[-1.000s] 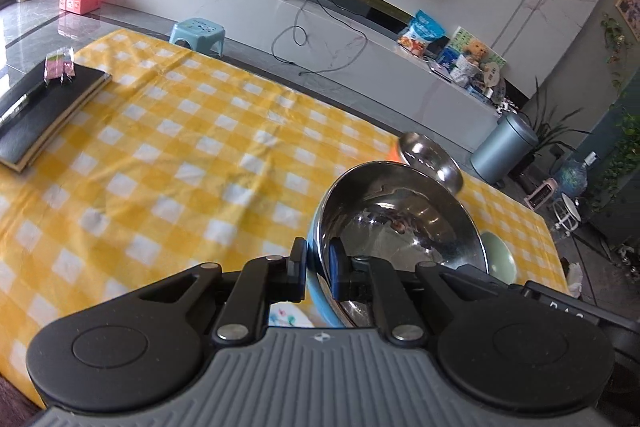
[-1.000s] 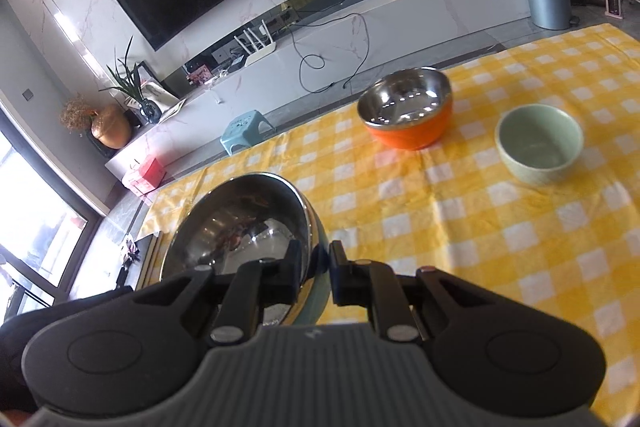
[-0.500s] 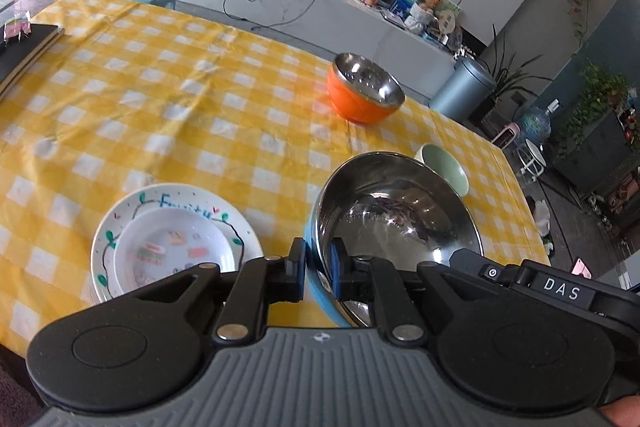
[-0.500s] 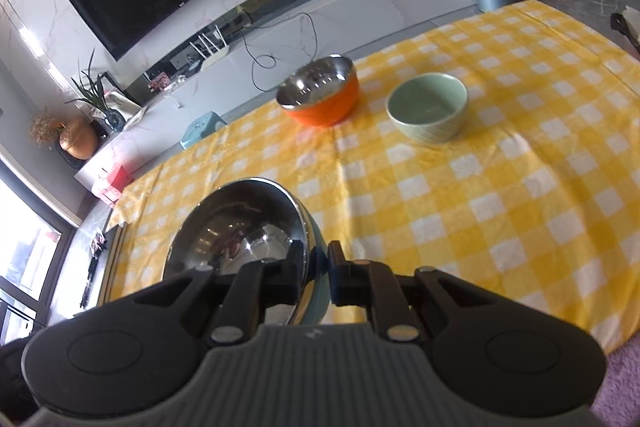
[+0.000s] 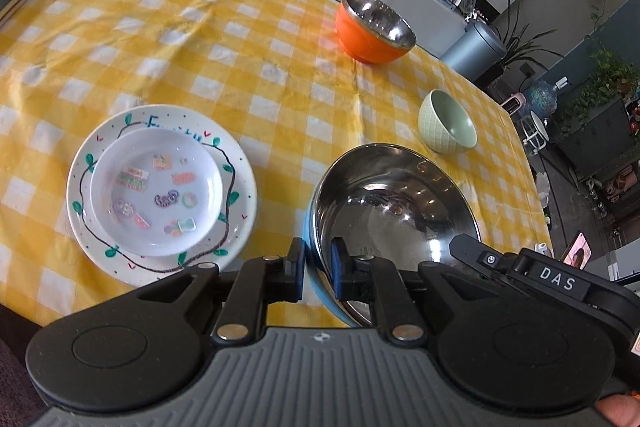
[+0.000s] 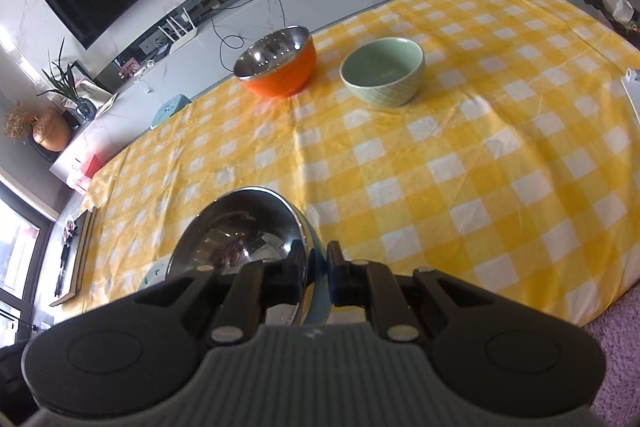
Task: Organize plates and bowls
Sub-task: 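Set the blue bowl down beside the plates and open both tools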
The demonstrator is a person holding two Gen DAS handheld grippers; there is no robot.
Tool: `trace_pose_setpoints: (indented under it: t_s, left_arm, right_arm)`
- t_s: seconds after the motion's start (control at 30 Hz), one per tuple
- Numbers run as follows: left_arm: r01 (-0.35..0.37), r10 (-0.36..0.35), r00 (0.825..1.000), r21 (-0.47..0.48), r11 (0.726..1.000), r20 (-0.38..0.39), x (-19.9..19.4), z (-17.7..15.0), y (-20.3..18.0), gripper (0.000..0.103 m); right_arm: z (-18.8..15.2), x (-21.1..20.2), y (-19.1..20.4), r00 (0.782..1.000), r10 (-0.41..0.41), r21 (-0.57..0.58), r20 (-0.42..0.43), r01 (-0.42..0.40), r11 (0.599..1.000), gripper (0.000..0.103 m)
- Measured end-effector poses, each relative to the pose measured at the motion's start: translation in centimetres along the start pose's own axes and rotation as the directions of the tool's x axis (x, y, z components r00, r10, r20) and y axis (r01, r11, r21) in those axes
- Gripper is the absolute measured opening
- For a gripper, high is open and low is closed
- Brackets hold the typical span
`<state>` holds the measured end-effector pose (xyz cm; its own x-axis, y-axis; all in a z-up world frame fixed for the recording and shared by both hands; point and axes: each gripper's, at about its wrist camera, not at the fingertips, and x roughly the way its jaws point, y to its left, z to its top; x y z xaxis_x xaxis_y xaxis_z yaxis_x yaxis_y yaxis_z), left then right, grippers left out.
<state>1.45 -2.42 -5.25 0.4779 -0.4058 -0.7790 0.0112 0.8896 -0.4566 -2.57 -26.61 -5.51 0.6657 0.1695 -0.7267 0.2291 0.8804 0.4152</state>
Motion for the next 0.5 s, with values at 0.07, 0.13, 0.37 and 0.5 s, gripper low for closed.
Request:
trace_pose_setpoints:
  t_s: [0.07, 0.13, 0.37, 0.5]
  left_arm:
    - [0.0, 0.0, 1.0, 0.002, 1.0, -0.011, 0.3, -0.1, -0.1, 0.015]
    - [-0.003, 0.003, 1.0, 0.0, 1.0, -0.017, 0.5, -0.2, -0.1, 0.015]
    - [0.003, -0.003, 0.999, -0.013, 1.0, -0.037, 1.2, -0.1, 0.4, 0.016]
    - [0.004, -0.005, 0.999, -0.016, 1.0, -0.048, 1.8, -0.2, 0.6, 0.016]
  right_arm:
    - [0.0, 0.1, -0.2, 1.0, -0.008, 0.007, 0.0, 0.008, 1.0, 0.01]
    - [-0.1, 0.3, -0.1, 1.0, -0.017, 0.005, -0.002, 0.017, 1.0, 0.01]
    - [-0.3, 1.4, -0.7, 0.999, -0.027, 0.022, -0.021, 0.027, 0.999, 0.009]
    - [-0.3, 2.0, -0.9, 0.999, -0.032, 0.024, -0.027, 0.033, 0.999, 0.009]
